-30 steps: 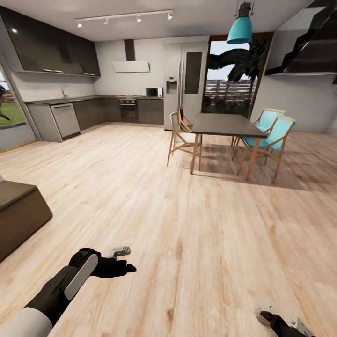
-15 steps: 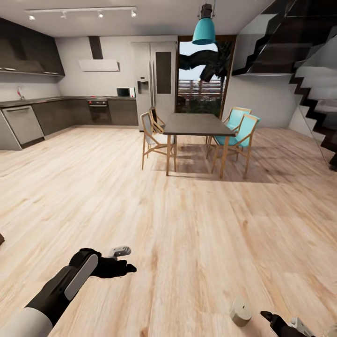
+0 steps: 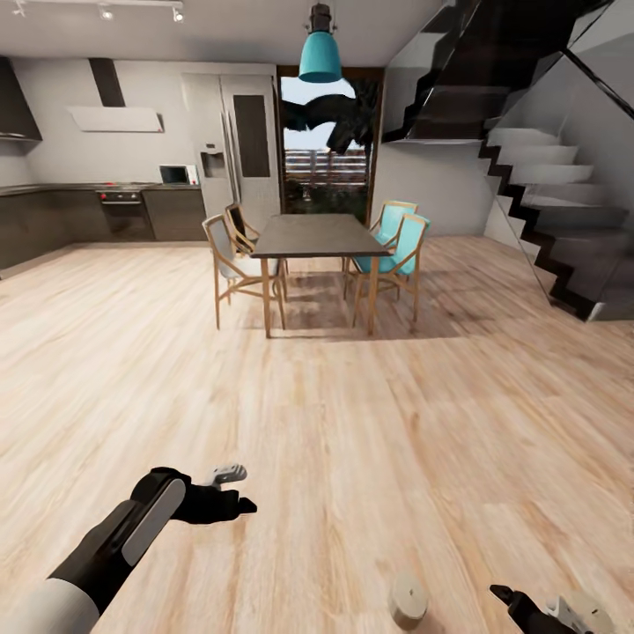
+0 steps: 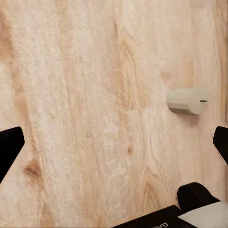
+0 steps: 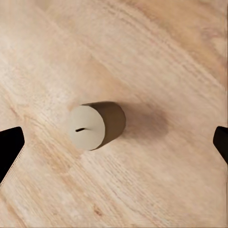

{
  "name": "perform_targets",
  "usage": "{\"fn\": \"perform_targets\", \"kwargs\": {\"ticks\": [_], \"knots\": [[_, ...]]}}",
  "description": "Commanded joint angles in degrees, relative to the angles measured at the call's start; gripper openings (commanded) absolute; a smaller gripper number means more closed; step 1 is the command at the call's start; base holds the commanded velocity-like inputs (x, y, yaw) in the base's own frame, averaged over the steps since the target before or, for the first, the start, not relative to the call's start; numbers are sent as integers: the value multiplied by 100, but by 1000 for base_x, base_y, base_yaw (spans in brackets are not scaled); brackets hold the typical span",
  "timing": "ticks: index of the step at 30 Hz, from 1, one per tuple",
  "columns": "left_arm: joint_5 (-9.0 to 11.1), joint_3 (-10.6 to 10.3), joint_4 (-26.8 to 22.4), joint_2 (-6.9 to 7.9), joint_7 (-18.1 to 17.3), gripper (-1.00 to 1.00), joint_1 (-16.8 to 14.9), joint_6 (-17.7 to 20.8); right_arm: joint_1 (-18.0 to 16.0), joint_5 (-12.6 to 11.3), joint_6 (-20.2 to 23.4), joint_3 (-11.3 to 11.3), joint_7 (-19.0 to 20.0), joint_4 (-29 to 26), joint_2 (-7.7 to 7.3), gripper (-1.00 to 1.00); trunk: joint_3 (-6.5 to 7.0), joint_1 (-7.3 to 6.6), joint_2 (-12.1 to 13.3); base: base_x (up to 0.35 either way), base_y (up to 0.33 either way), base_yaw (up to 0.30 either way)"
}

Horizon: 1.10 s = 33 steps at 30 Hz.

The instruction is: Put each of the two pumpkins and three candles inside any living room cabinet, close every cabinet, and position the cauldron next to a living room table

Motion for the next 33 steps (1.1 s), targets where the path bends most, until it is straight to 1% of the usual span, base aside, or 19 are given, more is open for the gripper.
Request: {"fn": "perform_targets", "kwargs": {"ticks": [1,4,7,28,33], "knots": [[4,-12,-4,6,4,100,-3,15,-10,-61,12,45,38,21,-1,100,-5,2,-2,206,-211,-112],[4,-13,2,6,4,100,-4,15,-10,-60,-3,43,83,21,-4,100,-5,2,-2,191,-225,-57],[4,-12,-4,6,1,100,-3,15,-10,-60,23,42,91,21,-5,100,-5,2,-2,182,-233,-191],[-1,-14,14,6,-16,100,-3,15,-10,-60,40,42,44,13,3,100,-5,2,-2,169,-224,-292],[-5,-9,18,6,-16,100,-3,15,-10,-60,-2,43,42,13,4,100,-5,2,-2,152,-240,-119]]}}
